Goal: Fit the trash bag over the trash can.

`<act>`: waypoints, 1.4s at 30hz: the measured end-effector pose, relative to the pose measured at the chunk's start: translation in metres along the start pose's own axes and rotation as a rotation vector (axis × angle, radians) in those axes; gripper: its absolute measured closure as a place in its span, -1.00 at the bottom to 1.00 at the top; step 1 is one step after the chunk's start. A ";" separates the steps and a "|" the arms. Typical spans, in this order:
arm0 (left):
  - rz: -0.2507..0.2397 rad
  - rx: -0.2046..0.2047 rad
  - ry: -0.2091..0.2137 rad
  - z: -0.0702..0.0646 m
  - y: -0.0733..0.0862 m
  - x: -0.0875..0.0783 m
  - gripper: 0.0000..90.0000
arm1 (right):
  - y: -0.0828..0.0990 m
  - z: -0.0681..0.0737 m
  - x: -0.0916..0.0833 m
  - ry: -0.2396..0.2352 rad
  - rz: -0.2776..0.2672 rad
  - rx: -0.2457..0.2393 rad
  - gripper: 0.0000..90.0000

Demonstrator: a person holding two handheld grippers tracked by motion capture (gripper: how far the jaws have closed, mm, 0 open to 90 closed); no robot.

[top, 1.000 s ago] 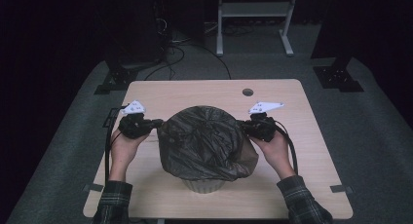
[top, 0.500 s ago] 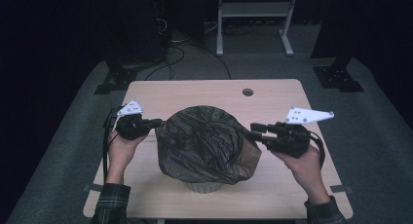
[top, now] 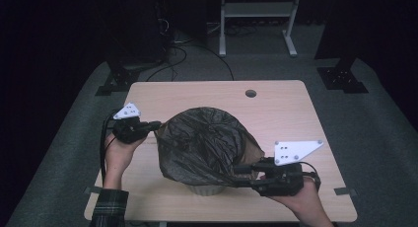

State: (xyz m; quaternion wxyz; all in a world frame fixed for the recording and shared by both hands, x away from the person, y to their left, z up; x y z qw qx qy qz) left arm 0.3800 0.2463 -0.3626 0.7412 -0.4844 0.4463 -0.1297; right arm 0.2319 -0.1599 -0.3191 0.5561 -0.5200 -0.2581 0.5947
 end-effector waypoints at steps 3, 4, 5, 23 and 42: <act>-0.001 -0.003 0.006 0.000 0.001 0.000 1.00 | 0.007 0.004 0.009 -0.013 0.034 -0.032 0.95; 0.000 -0.003 0.008 0.000 0.001 0.000 1.00 | 0.008 0.005 0.011 -0.006 0.038 -0.038 1.00; -0.002 -0.004 0.010 0.000 0.001 0.000 1.00 | 0.010 0.005 0.013 -0.009 0.049 -0.041 1.00; 0.006 -0.030 0.059 -0.003 0.011 0.014 1.00 | 0.061 0.005 0.073 -0.094 0.220 -0.029 1.00; 0.074 -0.045 0.032 0.002 0.026 0.026 1.00 | 0.050 -0.017 0.000 0.114 0.019 -0.007 0.49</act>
Point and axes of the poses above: each handheld gripper's, and its own axes: x roughly forward along the jaws, y roughly out of its underside, z roughly to its left, the point moved 1 cm from there along x, roughly forward along the jaws, and after that the axes turned 9 degrees about x, right-handed, at the moved point
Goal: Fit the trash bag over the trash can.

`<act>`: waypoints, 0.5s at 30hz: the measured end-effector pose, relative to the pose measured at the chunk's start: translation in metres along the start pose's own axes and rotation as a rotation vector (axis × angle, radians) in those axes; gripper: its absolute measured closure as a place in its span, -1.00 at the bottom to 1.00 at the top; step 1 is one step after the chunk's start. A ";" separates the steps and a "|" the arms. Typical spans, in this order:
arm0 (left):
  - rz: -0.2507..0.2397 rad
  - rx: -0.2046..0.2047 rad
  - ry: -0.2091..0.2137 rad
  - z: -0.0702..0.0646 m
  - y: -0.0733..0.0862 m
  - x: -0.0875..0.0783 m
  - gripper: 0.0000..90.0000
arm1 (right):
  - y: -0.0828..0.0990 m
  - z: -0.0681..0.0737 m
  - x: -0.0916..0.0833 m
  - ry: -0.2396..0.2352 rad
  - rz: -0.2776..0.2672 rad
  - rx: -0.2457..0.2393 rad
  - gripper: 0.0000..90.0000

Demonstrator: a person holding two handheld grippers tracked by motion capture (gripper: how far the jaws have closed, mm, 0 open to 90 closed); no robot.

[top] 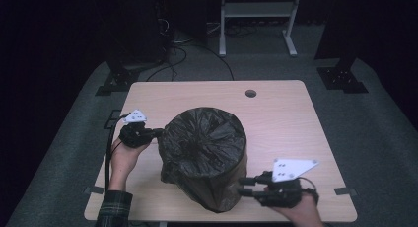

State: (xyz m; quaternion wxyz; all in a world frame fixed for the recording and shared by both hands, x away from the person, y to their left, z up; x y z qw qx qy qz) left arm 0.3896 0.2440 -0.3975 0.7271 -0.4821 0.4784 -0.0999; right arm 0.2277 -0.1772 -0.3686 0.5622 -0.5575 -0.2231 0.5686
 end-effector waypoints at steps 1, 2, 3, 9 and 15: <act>0.000 0.000 0.001 0.000 0.000 0.000 1.00 | -0.004 -0.005 -0.007 0.038 -0.018 -0.002 0.41; 0.000 0.000 0.002 -0.001 0.000 0.001 1.00 | -0.007 -0.009 -0.013 0.069 -0.036 -0.003 0.36; 0.001 0.001 0.002 -0.001 0.000 0.001 1.00 | -0.011 -0.015 -0.016 0.083 -0.043 -0.001 0.30; 0.002 0.000 0.006 -0.001 0.000 0.002 1.00 | -0.022 -0.038 -0.008 0.096 -0.032 0.022 0.03; -0.002 0.004 0.008 -0.002 -0.001 0.001 1.00 | -0.024 -0.041 0.012 0.100 -0.014 0.008 -0.08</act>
Point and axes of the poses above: each handheld gripper's, and its own axes: x roughly forward along the jaws, y roughly out of its underside, z roughly to its left, the point moved 1 cm from there along x, roughly forward along the jaws, and after that the axes turned 9 degrees about x, right-handed, at the moved point
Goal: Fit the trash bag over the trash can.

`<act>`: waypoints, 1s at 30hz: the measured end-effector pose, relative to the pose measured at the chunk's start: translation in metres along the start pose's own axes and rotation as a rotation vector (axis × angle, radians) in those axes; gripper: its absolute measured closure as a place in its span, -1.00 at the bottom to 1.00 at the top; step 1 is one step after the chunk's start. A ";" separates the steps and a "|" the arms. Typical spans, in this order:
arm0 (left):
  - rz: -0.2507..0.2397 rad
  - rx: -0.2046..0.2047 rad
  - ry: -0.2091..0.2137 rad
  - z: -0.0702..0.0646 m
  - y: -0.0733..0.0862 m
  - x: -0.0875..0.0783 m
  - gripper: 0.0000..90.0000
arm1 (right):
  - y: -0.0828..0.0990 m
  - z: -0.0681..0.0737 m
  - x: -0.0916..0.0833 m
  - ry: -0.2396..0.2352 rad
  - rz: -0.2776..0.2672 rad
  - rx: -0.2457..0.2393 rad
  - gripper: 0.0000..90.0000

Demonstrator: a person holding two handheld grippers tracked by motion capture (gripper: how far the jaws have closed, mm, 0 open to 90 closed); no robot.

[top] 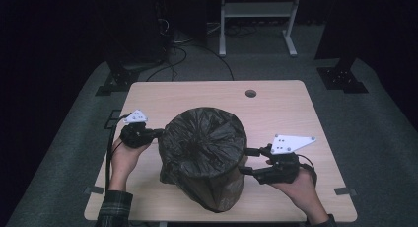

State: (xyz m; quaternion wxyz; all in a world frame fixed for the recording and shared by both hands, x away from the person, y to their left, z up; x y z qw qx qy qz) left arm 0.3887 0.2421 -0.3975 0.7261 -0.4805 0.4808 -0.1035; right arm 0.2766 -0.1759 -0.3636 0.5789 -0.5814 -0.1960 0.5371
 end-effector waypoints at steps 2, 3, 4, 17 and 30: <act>-0.004 0.000 0.000 -0.001 0.000 0.000 1.00 | -0.001 0.000 0.001 0.008 -0.011 -0.005 0.18; -0.004 0.003 0.000 -0.001 -0.001 -0.001 1.00 | -0.002 0.000 0.001 0.007 -0.016 -0.014 0.53; -0.007 0.004 0.001 -0.001 -0.001 -0.001 1.00 | -0.002 0.000 0.000 0.000 -0.014 -0.014 0.80; 0.097 0.003 0.008 -0.001 0.011 0.019 1.00 | 0.018 -0.019 0.009 0.071 0.088 0.021 1.00; 0.063 -0.021 0.036 0.000 0.027 0.020 0.81 | 0.050 -0.038 0.019 0.088 0.178 0.083 0.55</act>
Point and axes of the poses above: each handheld gripper's, and its own axes: x roughly forward along the jaws, y roughly out of its underside, z roughly to its left, the point moved 1 cm from there along x, roughly forward along the jaws, and after that the axes turned 9 degrees about x, right-handed, at the moved point
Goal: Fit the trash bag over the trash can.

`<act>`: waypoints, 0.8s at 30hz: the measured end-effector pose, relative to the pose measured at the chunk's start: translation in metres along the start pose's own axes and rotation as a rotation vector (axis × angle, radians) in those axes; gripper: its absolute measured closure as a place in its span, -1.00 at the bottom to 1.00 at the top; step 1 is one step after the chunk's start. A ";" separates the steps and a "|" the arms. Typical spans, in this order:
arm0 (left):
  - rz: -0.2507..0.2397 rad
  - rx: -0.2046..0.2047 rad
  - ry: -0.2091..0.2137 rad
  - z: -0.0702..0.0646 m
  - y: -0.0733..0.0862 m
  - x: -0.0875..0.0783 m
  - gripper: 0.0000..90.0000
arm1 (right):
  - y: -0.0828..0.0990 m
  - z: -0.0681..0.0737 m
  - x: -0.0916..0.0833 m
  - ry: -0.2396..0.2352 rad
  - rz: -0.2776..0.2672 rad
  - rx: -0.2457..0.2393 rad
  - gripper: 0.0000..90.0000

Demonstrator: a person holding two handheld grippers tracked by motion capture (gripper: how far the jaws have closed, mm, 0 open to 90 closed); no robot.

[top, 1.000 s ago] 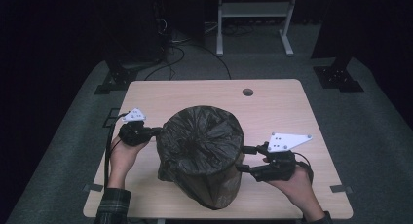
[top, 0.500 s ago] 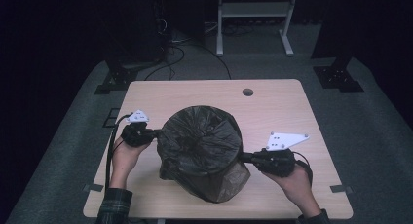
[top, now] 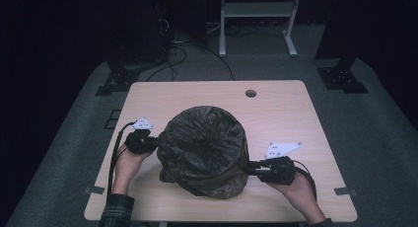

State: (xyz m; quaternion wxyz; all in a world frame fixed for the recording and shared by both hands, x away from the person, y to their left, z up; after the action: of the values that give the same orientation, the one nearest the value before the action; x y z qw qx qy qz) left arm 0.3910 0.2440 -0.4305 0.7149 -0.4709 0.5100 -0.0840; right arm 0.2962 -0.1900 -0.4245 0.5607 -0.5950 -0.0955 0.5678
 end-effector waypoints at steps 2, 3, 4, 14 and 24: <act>-0.011 0.000 -0.003 0.001 0.001 -0.007 0.65 | -0.005 0.001 -0.007 -0.003 -0.026 -0.001 0.36; -0.018 0.000 -0.002 0.001 0.001 -0.011 0.58 | -0.007 0.001 -0.010 -0.007 -0.035 -0.001 0.28; -0.029 -0.003 0.003 0.001 0.002 -0.014 0.49 | -0.009 0.001 -0.013 -0.014 -0.047 -0.005 0.17; 0.040 0.087 -0.012 -0.022 0.019 -0.039 -0.70 | -0.025 0.007 -0.042 -0.028 -0.195 -0.066 -0.71; 0.068 0.143 0.037 -0.054 0.048 -0.040 -0.99 | -0.052 0.015 -0.056 -0.035 -0.217 -0.133 -0.77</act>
State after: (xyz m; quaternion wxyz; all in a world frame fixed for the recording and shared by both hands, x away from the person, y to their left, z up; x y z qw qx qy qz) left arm 0.3111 0.2621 -0.4434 0.7394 -0.3994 0.5318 -0.1044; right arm 0.2926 -0.2050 -0.3486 0.5765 -0.6070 -0.2067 0.5065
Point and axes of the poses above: each handheld gripper's, and its own axes: x roughly forward along the jaws, y roughly out of its underside, z roughly to its left, the point moved 1 cm from there along x, roughly forward along the jaws, and after that the axes turned 9 degrees about x, right-handed, at the moved point
